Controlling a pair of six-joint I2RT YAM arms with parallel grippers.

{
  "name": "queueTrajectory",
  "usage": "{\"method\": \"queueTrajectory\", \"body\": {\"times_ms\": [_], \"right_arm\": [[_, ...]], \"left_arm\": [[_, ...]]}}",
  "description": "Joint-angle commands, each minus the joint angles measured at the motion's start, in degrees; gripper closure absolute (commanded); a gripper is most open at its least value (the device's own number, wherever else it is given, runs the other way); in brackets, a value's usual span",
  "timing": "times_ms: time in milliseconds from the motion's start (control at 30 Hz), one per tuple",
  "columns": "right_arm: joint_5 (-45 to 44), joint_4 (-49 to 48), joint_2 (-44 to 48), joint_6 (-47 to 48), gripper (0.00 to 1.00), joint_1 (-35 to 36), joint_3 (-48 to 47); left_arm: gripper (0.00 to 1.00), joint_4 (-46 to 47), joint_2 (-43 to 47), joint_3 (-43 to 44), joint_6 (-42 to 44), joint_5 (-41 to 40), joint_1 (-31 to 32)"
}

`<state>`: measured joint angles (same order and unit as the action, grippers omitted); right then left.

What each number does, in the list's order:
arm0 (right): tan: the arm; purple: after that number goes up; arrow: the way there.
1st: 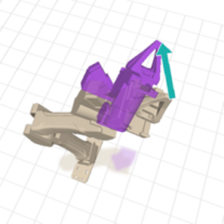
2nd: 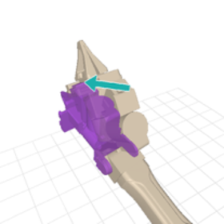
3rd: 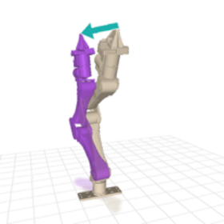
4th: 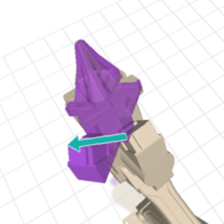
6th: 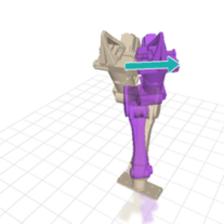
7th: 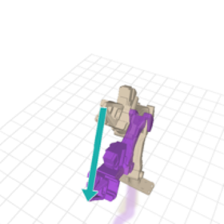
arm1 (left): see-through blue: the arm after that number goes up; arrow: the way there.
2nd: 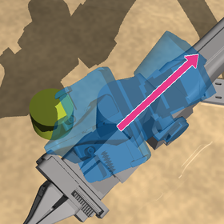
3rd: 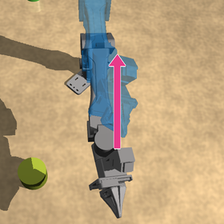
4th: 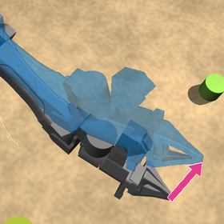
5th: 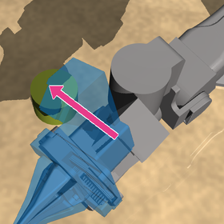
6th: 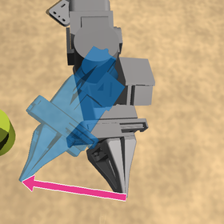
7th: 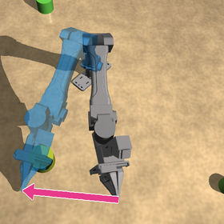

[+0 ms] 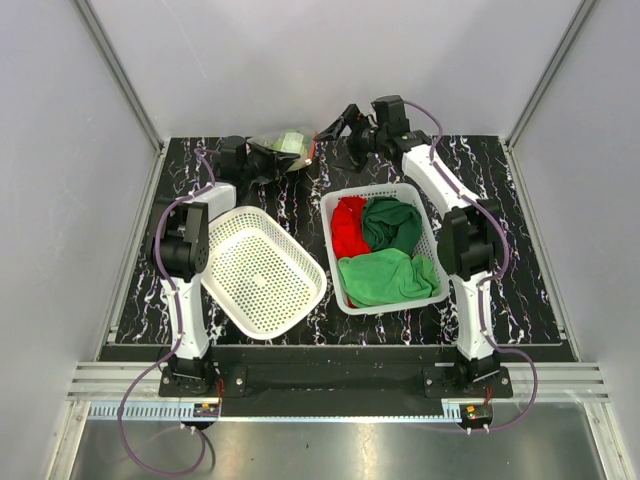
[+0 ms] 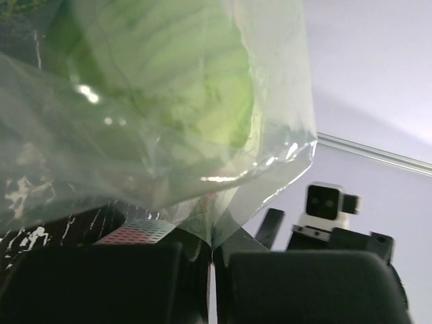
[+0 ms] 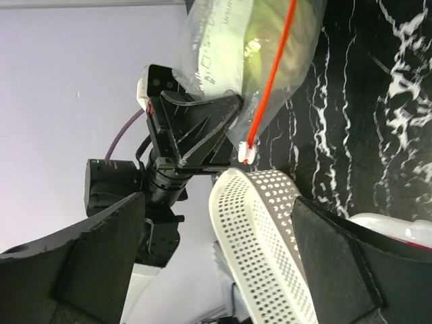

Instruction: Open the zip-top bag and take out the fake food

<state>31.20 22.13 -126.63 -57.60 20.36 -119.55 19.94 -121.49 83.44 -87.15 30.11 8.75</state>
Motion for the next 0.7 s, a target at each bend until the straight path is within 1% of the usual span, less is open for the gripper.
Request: {"method": "queueTrajectory", "body": {"times_ms": [0,67,133,200,233,333,367,400,467,600,667], "right_arm": [[2.46,-2.00,-1.78,-8.74,0.04,0.82,-2.89],[3.51,-2.27,-3.09,-11.03,0.07,1.00,-3.32],[4.48,-2.18,-4.58,-11.21,0.10,1.00,-4.46],[5.44,-2.00,-5.55,-11.57,0.14,1.08,-5.78],[7.10,-2.09,-7.04,-12.00,0.20,1.00,-7.26],[9.57,-1.39,-10.21,-12.97,0.23,1.00,-10.60],[10.19,-1.30,-10.91,-12.97,0.29,1.00,-11.66],[10.80,-1.13,-12.66,-12.89,0.33,1.00,-12.72],[11.86,0.01,-14.08,-12.62,0.33,1.00,-15.62],[11.25,0.81,-14.70,-12.27,0.33,1.00,-16.51],[11.16,0.98,-14.70,-12.53,0.36,1.09,-16.86]], "left_arm": [[1.00,5.54,4.16,2.08,-2.84,3.55,-0.14],[1.00,5.19,4.16,2.43,-2.41,3.64,-0.14],[1.00,3.26,4.24,2.78,-1.62,4.08,-0.14],[1.00,3.08,4.16,2.87,-1.35,4.60,-0.23],[1.00,2.56,4.07,3.13,-0.92,4.96,-0.23],[1.00,-1.65,3.81,5.15,1.71,6.36,-0.40],[1.00,-2.79,3.89,5.59,2.25,6.63,-0.49],[1.00,-4.72,4.07,6.03,2.77,6.89,-0.49],[1.00,-5.61,4.33,6.04,3.39,7.16,-0.67],[1.00,-5.88,4.16,6.03,3.75,7.68,-0.76],[1.00,-5.71,4.16,6.03,3.75,7.60,-0.76]]}}
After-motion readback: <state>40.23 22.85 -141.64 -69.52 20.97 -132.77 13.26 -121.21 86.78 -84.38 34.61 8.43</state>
